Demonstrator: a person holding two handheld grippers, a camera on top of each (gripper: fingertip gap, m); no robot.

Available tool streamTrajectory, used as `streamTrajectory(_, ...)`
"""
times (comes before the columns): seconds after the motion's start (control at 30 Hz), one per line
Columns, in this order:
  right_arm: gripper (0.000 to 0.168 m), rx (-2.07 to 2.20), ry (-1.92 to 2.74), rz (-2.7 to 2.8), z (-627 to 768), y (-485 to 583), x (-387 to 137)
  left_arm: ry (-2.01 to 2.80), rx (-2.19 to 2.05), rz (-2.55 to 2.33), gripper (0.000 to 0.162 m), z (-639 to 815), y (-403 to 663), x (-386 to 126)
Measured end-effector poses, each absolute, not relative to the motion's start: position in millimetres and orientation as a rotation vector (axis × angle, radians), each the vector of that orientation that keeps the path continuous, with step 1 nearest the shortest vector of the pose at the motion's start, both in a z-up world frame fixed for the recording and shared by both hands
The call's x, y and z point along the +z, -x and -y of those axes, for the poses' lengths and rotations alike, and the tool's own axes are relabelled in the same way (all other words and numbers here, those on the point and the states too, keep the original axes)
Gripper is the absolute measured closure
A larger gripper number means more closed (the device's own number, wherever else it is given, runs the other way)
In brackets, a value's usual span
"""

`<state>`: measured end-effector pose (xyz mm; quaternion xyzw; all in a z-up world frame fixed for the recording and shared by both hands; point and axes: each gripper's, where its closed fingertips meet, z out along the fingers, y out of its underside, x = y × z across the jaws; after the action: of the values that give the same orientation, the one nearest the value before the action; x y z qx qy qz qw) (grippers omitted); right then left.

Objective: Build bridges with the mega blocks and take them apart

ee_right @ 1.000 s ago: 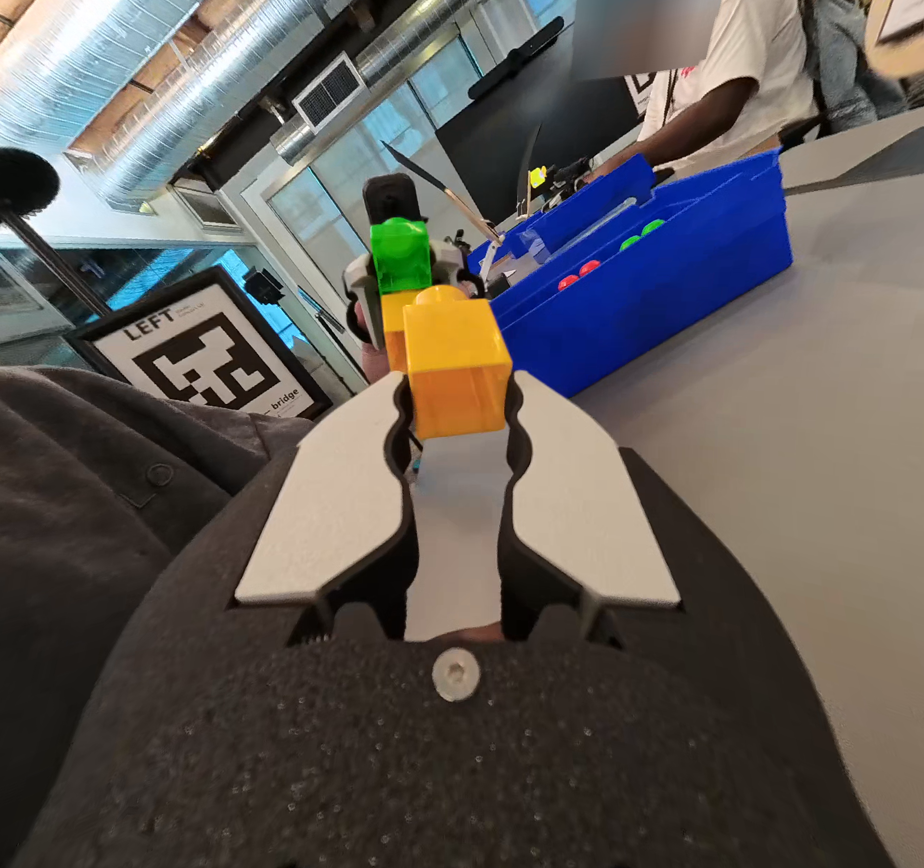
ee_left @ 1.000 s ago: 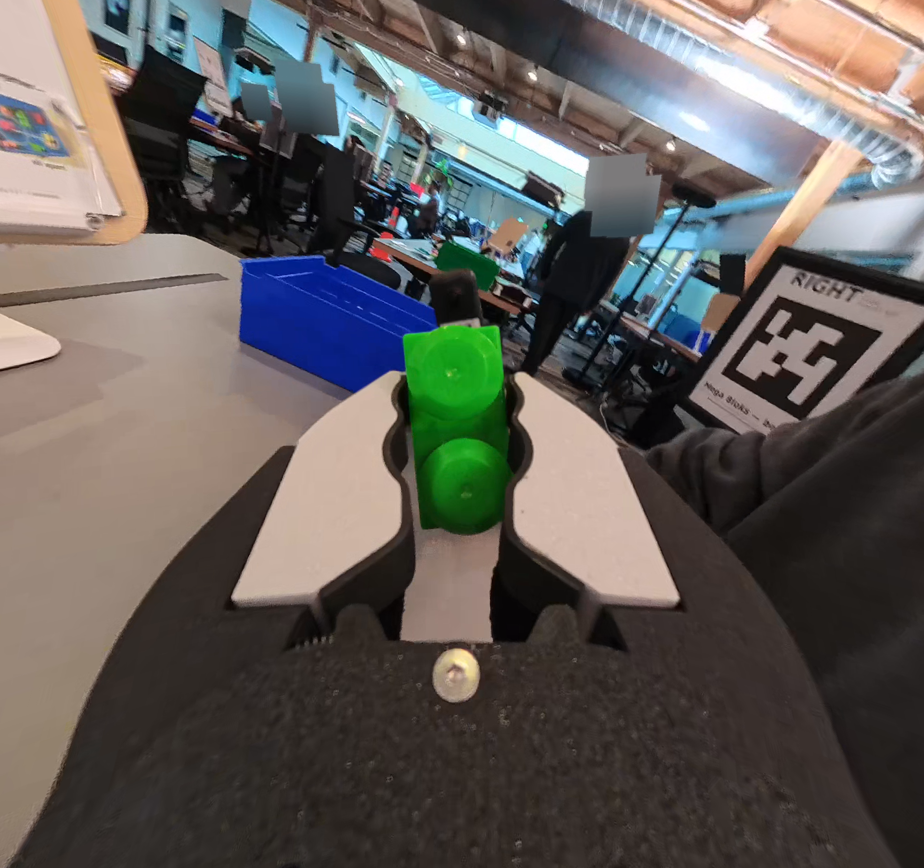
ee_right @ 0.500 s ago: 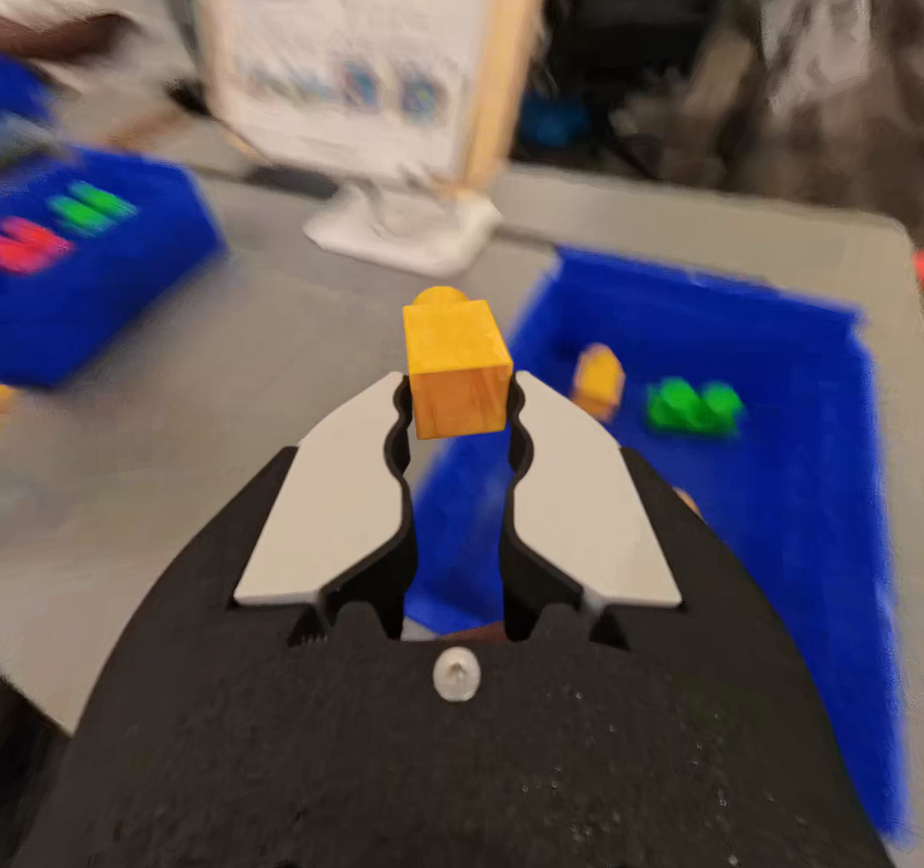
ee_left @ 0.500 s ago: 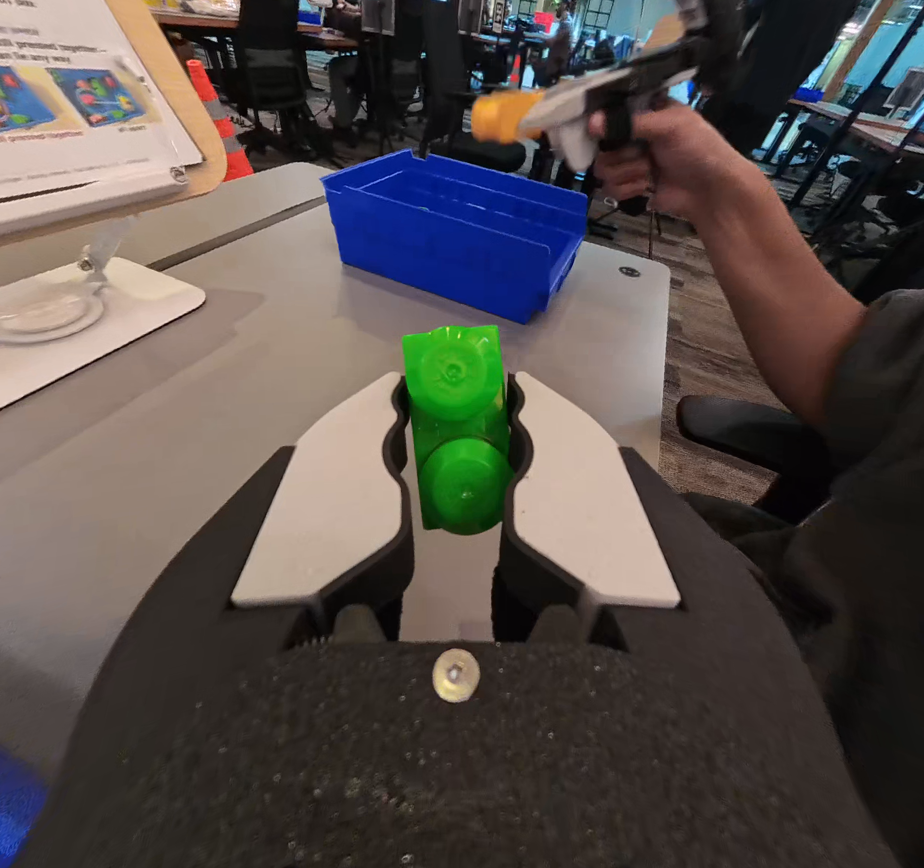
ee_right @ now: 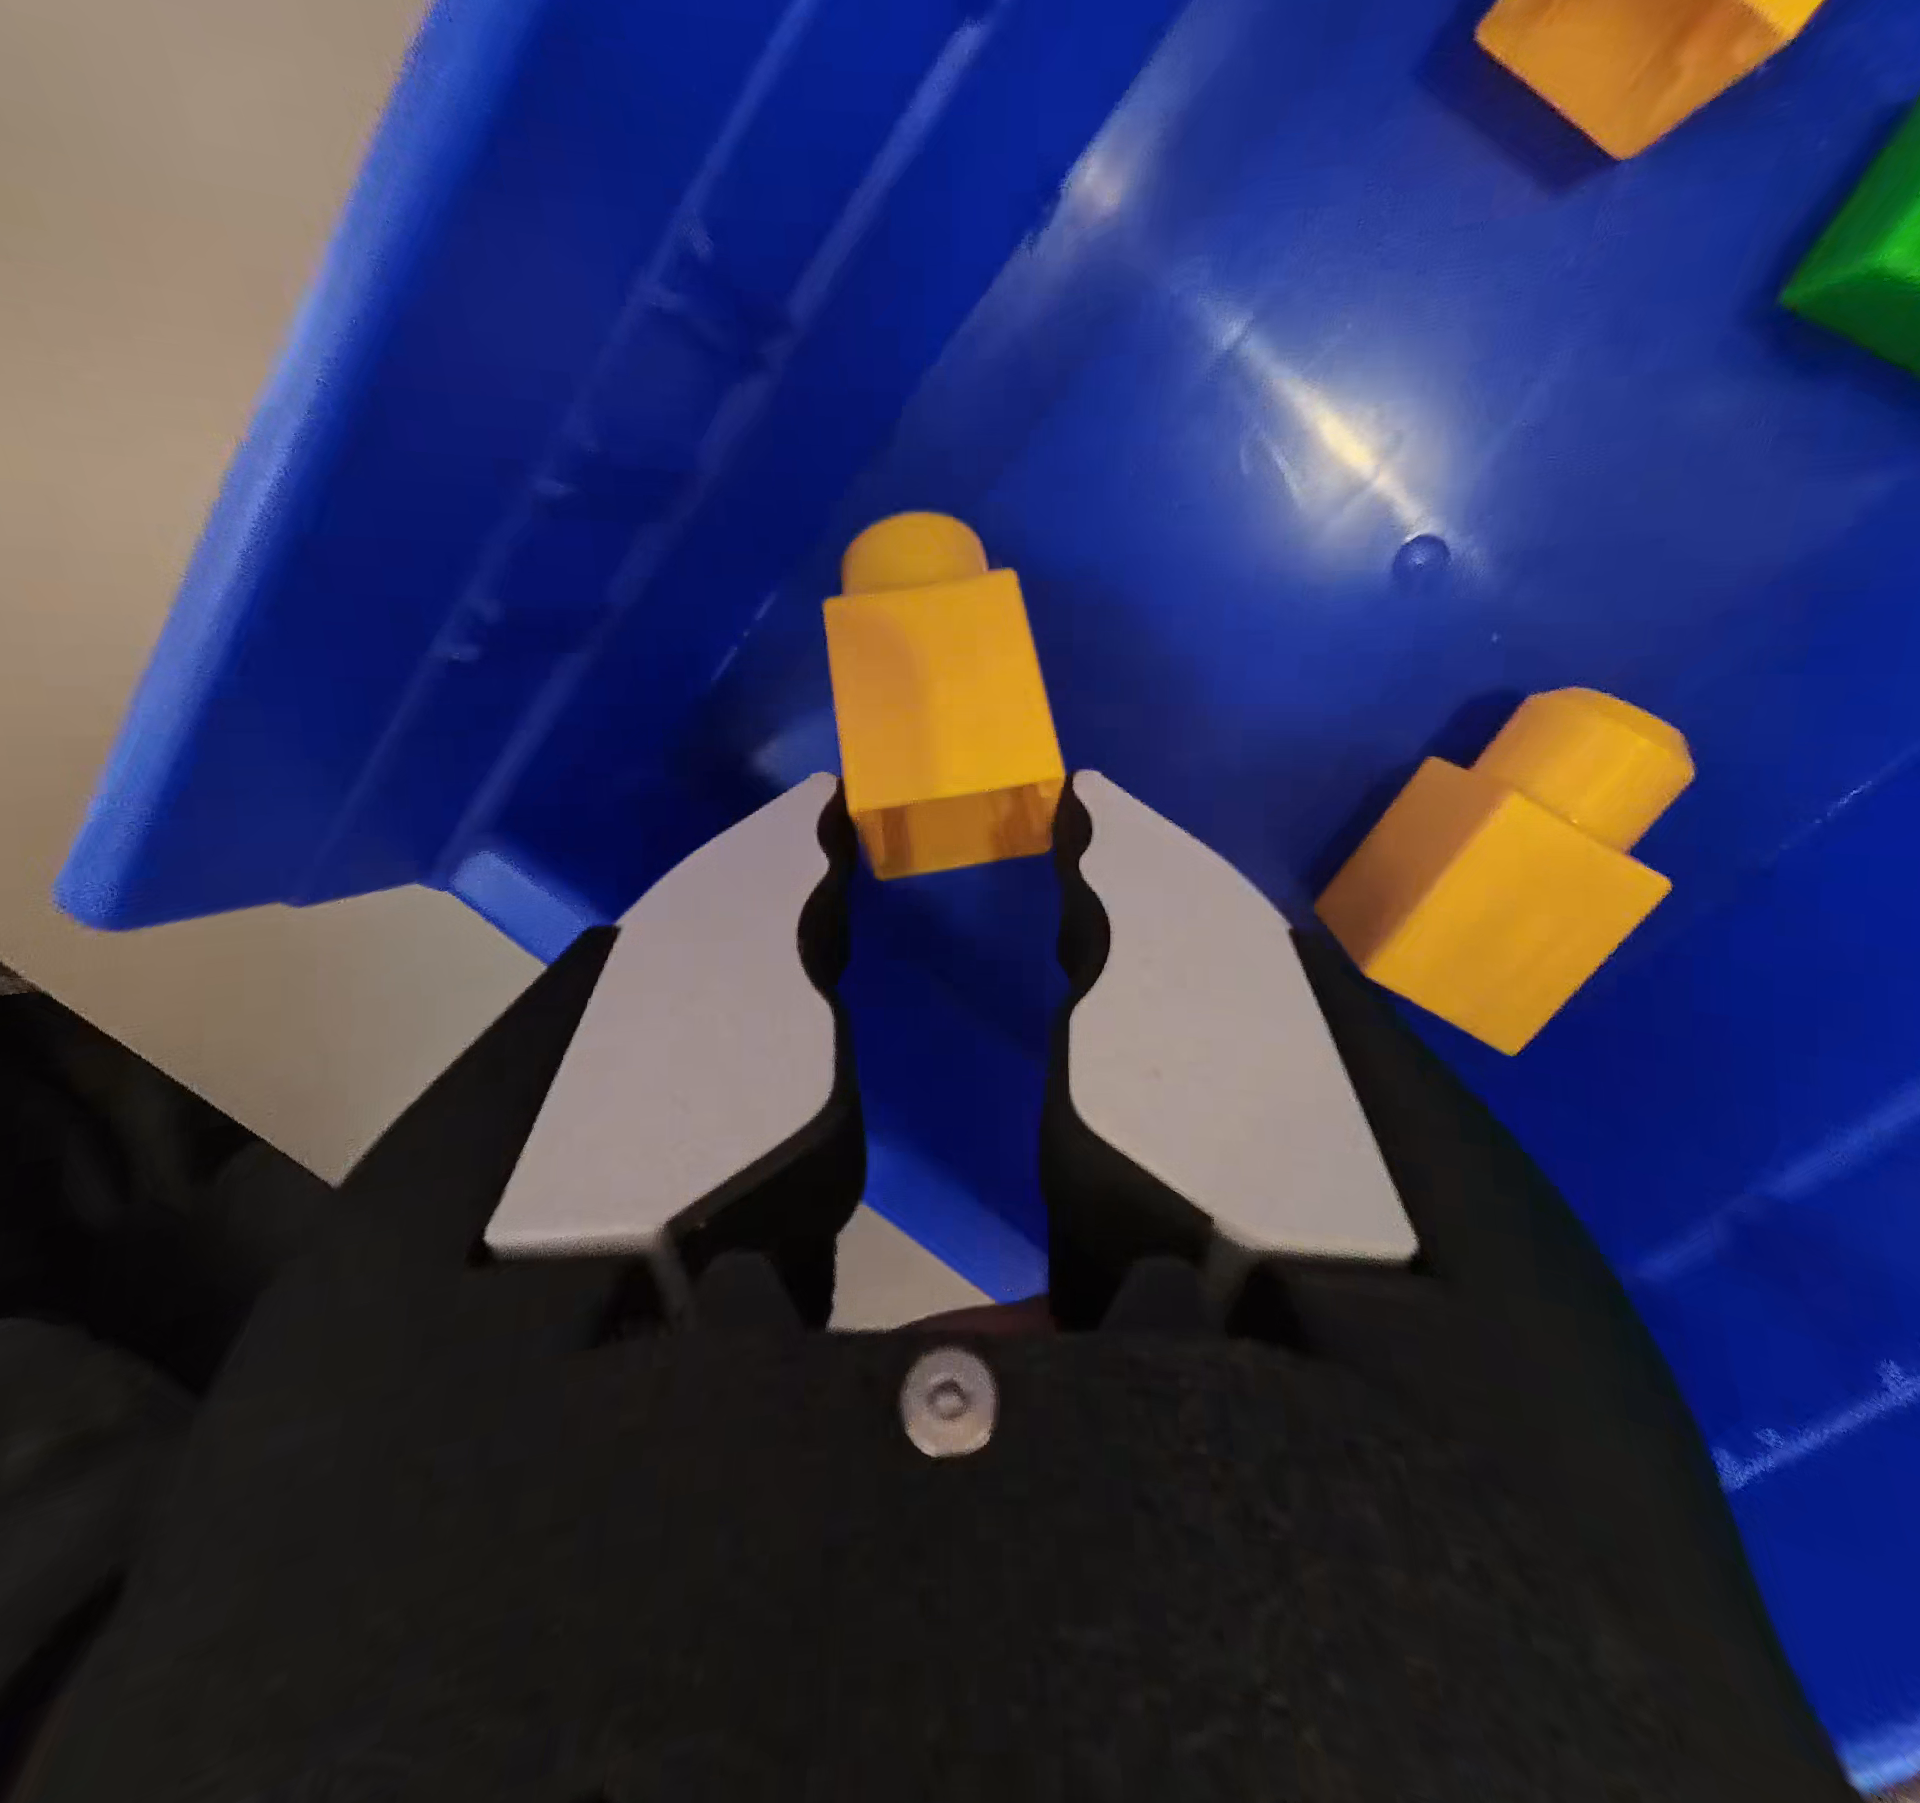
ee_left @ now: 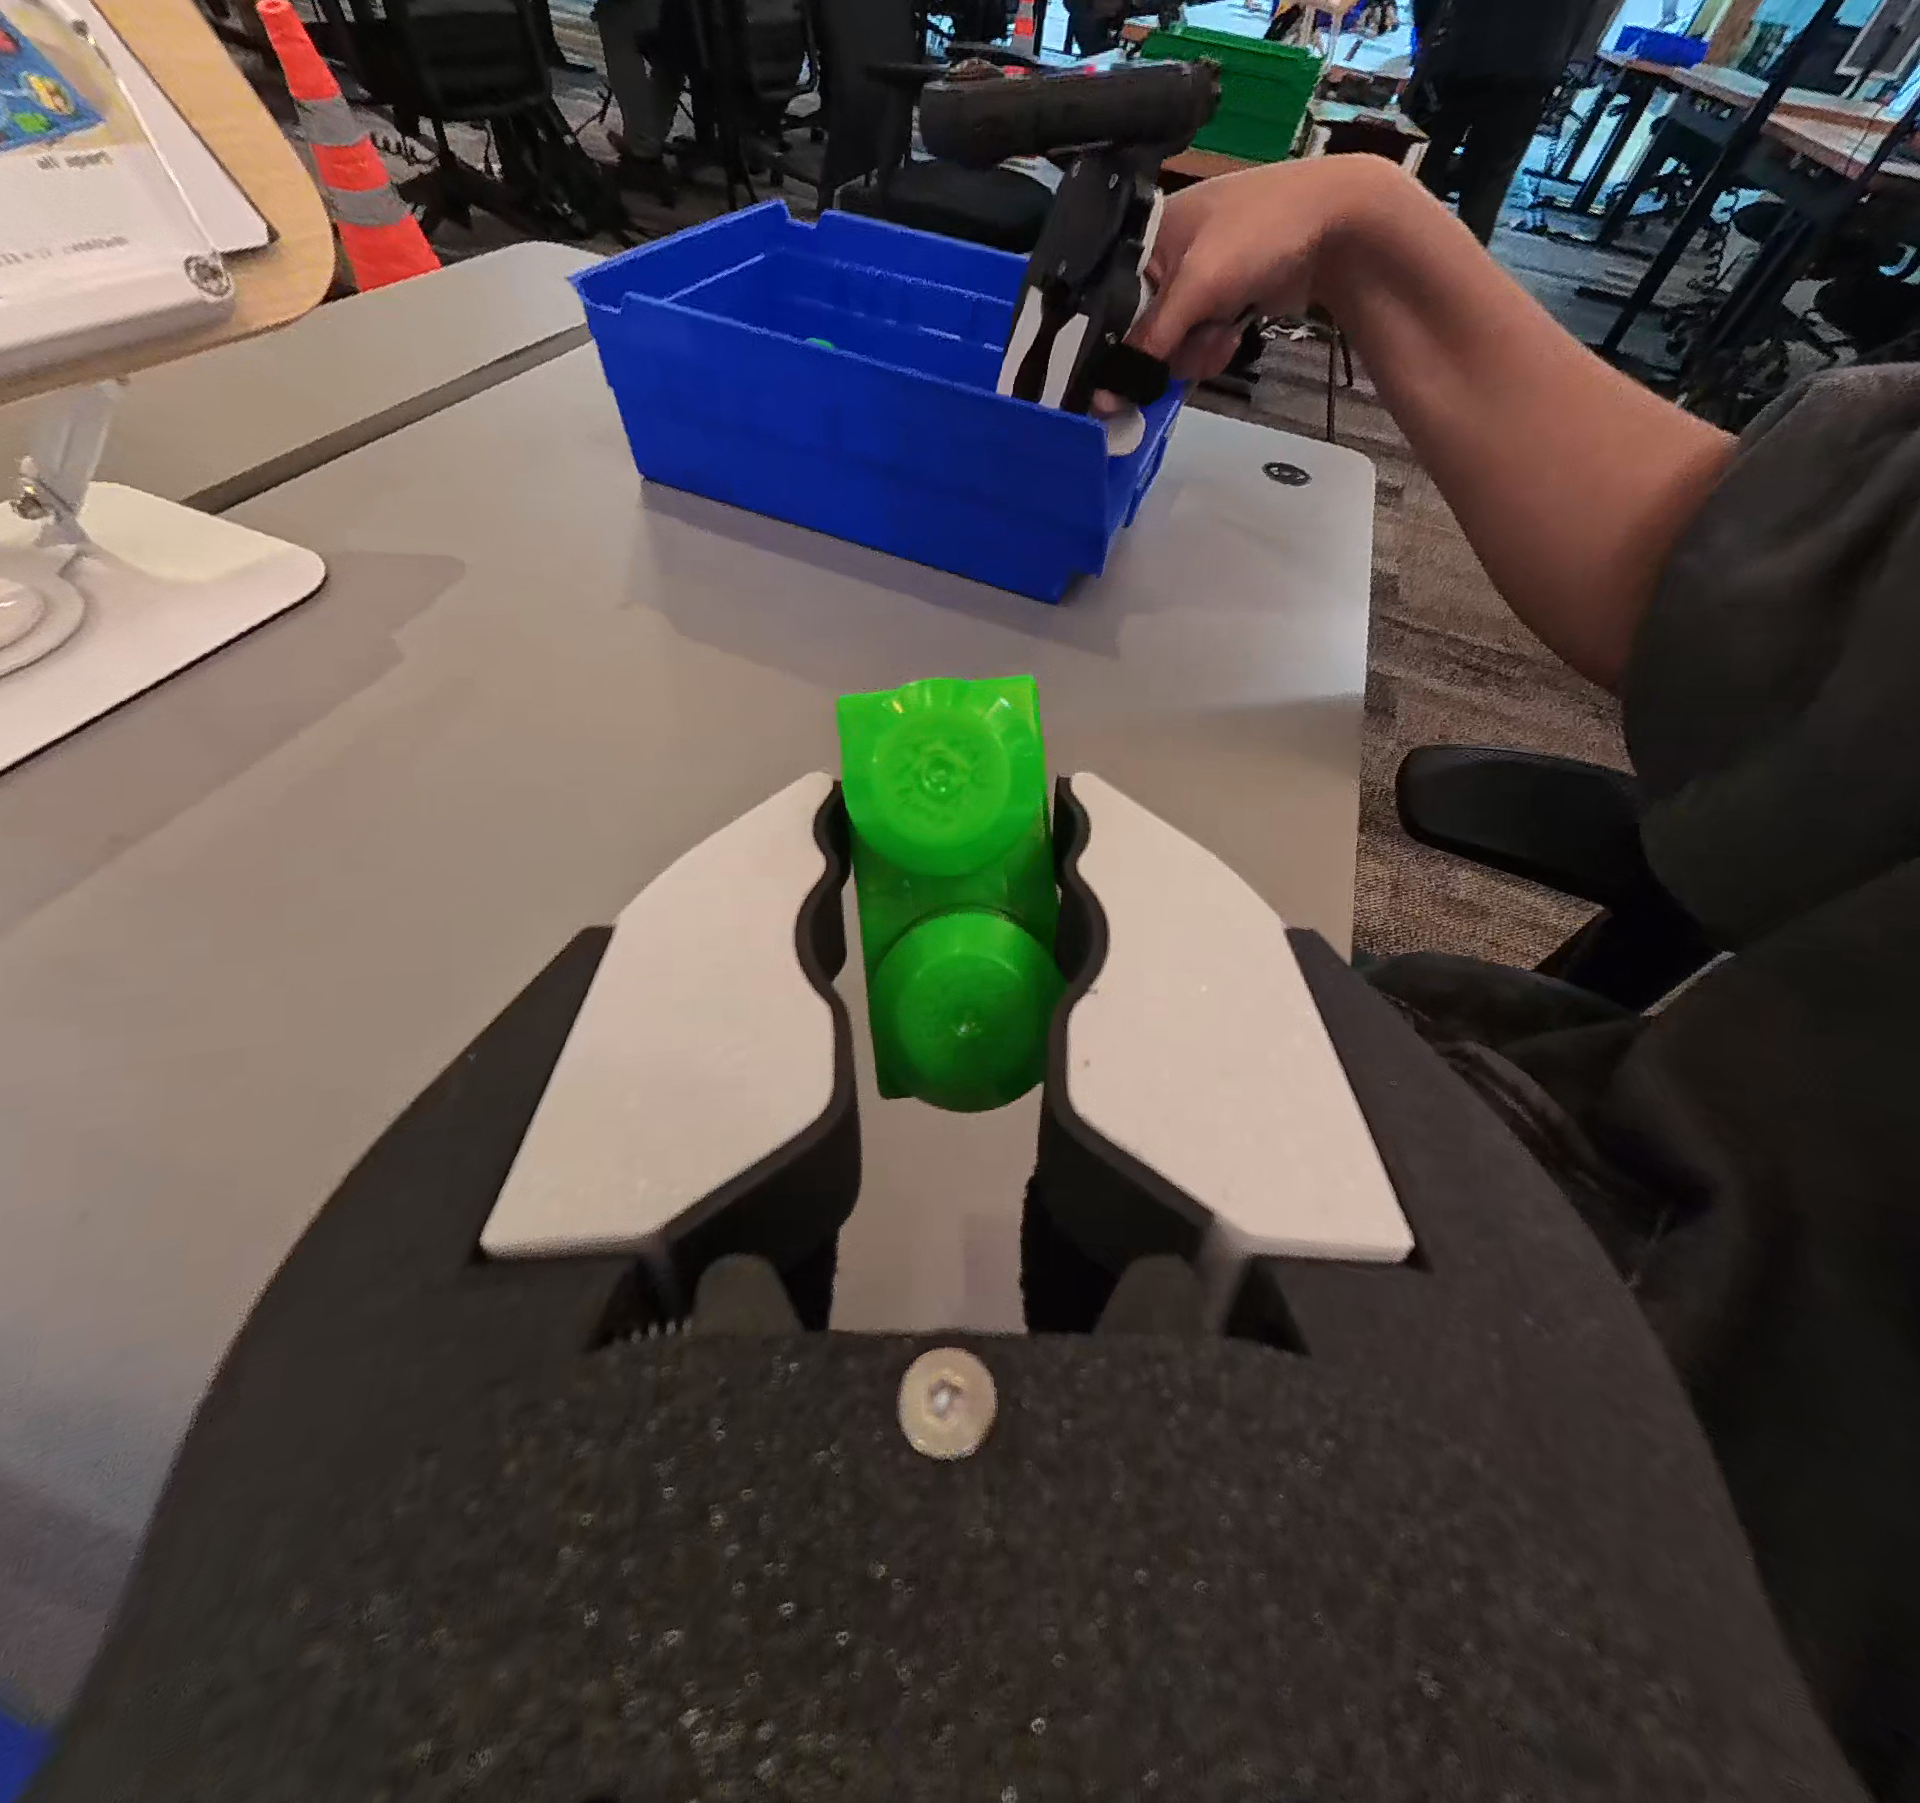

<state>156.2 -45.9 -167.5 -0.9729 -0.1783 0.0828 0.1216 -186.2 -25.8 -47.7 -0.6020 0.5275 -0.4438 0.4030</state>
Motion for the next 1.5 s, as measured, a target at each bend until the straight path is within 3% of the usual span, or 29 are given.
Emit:
streamTrajectory(0.03, 0.131, 0.247, 2.867, 0.505, 48.0, -158.9, -170.8, 1.531, -1.122, -1.329, 0.125, 24.5, 186.5, -49.6)
streamTrajectory(0.1, 0.117, 0.209, 2.885, 0.492, 51.5, -166.1, -172.7, 1.542, -1.149, -1.316, 0.125, 23.4, 187.3, -49.9)
streamTrajectory(0.23, 0.118, 0.096, 2.708, 0.422, 53.6, -157.5, -130.6, 1.550, -1.182, -1.287, 0.125, 19.5, 192.7, -47.8)
streamTrajectory(0.4, 0.124, 0.426, 2.074, 0.827, 42.3, 7.9, -48.8, 1.545, -1.282, -1.325, 0.125, 21.0, 192.5, -45.7)
streamTrajectory(0.57, 0.111, 0.887, 1.847, 1.088, 53.4, 165.7, -65.3, 1.497, -1.319, -1.537, 0.125, 35.9, 175.5, -39.1)
streamTrajectory(0.63, 0.107, 0.840, 1.897, 1.120, 47.4, 183.5, -82.2, 1.471, -1.319, -1.595, 0.125, 43.1, 169.5, -37.1)
streamTrajectory(0.77, 0.131, 0.871, 1.828, 1.148, 49.6, 190.3, -82.9, 1.437, -1.287, -1.639, 0.126, 52.4, 167.2, -39.7)
streamTrajectory(0.9, 0.133, 0.789, 1.902, 1.253, 55.3, 173.1, -97.5, 1.418, -1.250, -1.653, 0.126, 51.9, 173.8, -43.0)
streamTrajectory(1.03, 0.133, 0.622, 2.057, 1.283, 53.3, 138.4, -129.2, 1.391, -1.300, -1.546, 0.126, 38.5, 198.8, -15.5)
streamTrajectory(1.23, 0.132, 0.461, 2.034, 1.093, 49.7, 73.6, -74.8, 1.442, -1.108, -1.523, 0.126, 42.0, 206.5, -38.7)
streamTrajectory(1.37, 0.132, 0.168, 2.031, 0.675, 37.3, -35.9, -21.3, 1.488, -0.992, -1.565, 0.125, 43.3, 195.4, -70.1)
streamTrajectory(1.5, 0.132, -0.074, 2.191, 0.236, 29.5, -156.4, -29.2, 1.515, -1.049, -1.587, 0.125, 49.2, 186.3, -77.8)
